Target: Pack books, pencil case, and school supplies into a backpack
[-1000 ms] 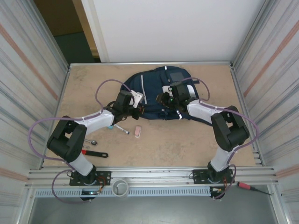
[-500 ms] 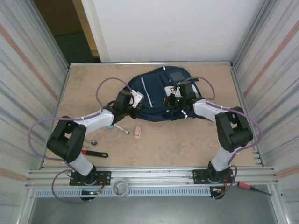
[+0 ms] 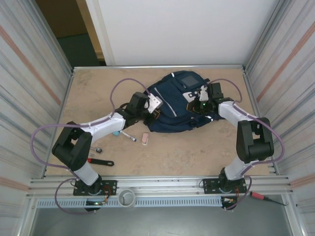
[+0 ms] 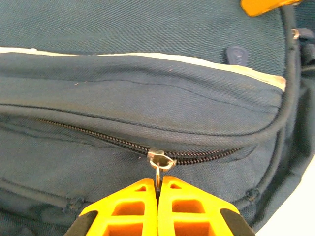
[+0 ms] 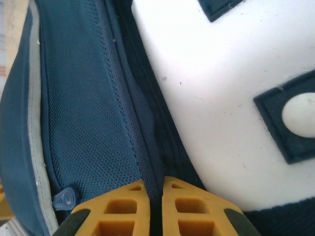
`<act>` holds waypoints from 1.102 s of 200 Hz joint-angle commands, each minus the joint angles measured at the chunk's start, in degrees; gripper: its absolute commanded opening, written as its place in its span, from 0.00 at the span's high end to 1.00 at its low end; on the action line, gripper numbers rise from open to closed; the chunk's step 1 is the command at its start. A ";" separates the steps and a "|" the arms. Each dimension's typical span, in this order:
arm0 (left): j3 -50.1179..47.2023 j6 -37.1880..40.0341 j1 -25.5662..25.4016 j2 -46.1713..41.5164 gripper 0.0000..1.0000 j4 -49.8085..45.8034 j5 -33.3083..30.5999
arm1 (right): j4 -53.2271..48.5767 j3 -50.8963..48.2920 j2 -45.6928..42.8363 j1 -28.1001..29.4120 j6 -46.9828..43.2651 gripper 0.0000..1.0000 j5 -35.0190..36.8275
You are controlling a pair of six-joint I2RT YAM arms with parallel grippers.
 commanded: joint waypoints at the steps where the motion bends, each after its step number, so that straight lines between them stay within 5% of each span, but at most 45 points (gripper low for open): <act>1: 1.65 -1.75 -1.69 -0.44 1.00 1.29 2.68 | -3.99 0.12 -5.43 -1.46 0.10 0.77 4.79; 39: 0.64 -2.67 -5.26 -0.03 1.00 2.41 3.07 | 1.90 -11.45 -15.47 -1.09 9.57 0.51 3.61; 108: -0.64 -2.14 -6.83 0.28 1.00 2.82 1.96 | 9.41 -16.57 -16.02 5.05 16.58 0.44 6.35; 144: -1.22 -1.14 -7.05 0.28 1.00 1.96 0.36 | 11.40 -14.81 -12.32 5.18 16.58 0.55 6.09; 166: -1.61 0.57 -7.05 -0.78 1.00 0.65 -2.54 | 10.80 -14.46 -11.56 4.08 15.19 0.85 6.12; 184: -1.83 2.38 -6.65 -1.81 1.00 -1.08 -6.83 | 9.08 -15.18 -12.80 1.82 13.07 0.98 6.25; 220: -2.06 3.66 -1.62 -1.23 1.00 -1.99 -9.80 | 3.27 -15.98 -15.66 -3.05 7.43 1.00 4.48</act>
